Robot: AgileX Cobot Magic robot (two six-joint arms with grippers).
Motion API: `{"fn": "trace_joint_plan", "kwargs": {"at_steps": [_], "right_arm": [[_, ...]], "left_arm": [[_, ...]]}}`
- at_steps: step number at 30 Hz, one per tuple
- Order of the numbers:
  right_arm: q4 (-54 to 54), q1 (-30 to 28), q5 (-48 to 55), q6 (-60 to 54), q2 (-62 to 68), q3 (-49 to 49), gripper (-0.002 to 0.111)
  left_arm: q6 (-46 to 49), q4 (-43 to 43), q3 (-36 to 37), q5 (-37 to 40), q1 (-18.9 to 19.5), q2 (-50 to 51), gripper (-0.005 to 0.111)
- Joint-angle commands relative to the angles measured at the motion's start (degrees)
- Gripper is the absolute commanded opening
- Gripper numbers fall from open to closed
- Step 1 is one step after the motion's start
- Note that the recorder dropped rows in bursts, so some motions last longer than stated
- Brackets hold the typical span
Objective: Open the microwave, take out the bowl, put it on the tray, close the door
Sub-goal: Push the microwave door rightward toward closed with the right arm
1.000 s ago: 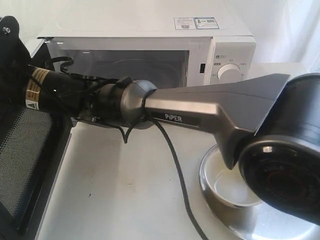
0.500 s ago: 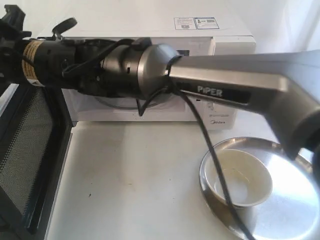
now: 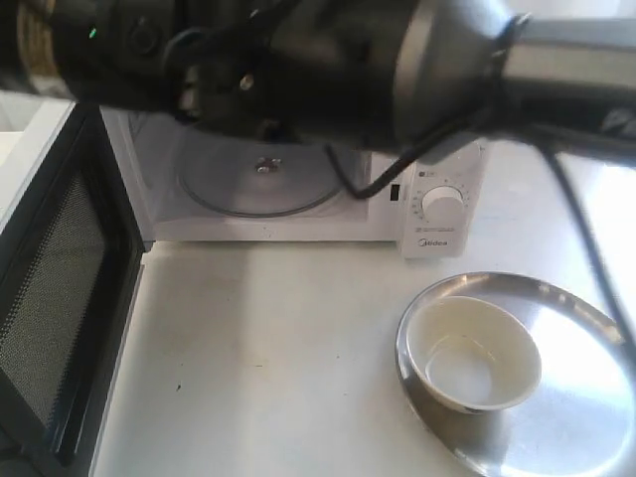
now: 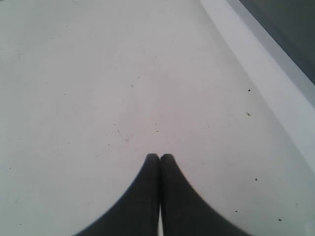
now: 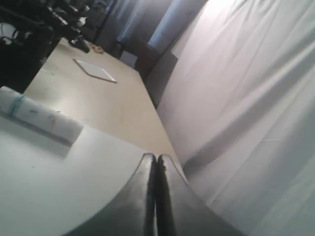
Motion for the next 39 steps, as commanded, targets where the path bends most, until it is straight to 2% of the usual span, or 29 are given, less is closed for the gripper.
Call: {"fn": "trace_joint_plan", "kwargs": {"at_steps": [1,5,9,11,16,20,23,28,30,33,37,39], "right_arm": [[14.8,4.2,1.2,-17.1,8.7,-0.2,0.000],[30.1,5.1,0.1,-32.4,13.1,-2.5,0.000],[31.2,5.1,2.2,-40.0,12.7,-2.7,0.000],[31.2,5.1,6.3,-43.8,11.7,-2.7,0.000],[31.5,5.0,25.0,-50.4,6.8,-2.7,0.000],[28.6,4.2,41.4,-50.6,2.2,-2.7,0.000],[18.7,3.8,53.9,-40.9,-1.3,-2.7,0.000],[-6.4,3.8,78.3,-15.2,-4.5,-2.7,0.000],[-10.5,3.8,83.6,-9.5,-5.0,-2.7,0.000],[-7.2,4.0,78.6,-8.5,-6.6,-2.5,0.000],[8.4,4.4,67.3,-10.8,-8.4,-2.5,0.000],[14.8,4.4,67.8,-15.2,-8.6,-2.5,0.000]], "left_arm": [[0.0,-0.2,0.5,2.4,0.0,-0.1,0.000],[0.0,-0.2,0.5,2.4,0.0,-0.1,0.000],[0.0,-0.2,0.5,2.4,0.0,-0.1,0.000],[0.0,-0.2,0.5,2.4,0.0,-0.1,0.000],[0.0,-0.2,0.5,2.4,0.0,-0.1,0.000],[0.0,-0.2,0.5,2.4,0.0,-0.1,0.000],[0.0,-0.2,0.5,2.4,0.0,-0.1,0.000],[0.0,-0.2,0.5,2.4,0.0,-0.1,0.000],[0.0,-0.2,0.5,2.4,0.0,-0.1,0.000],[0.0,-0.2,0.5,2.4,0.0,-0.1,0.000],[0.0,-0.2,0.5,2.4,0.0,-0.1,0.000],[0.0,-0.2,0.5,2.4,0.0,-0.1,0.000]]}}
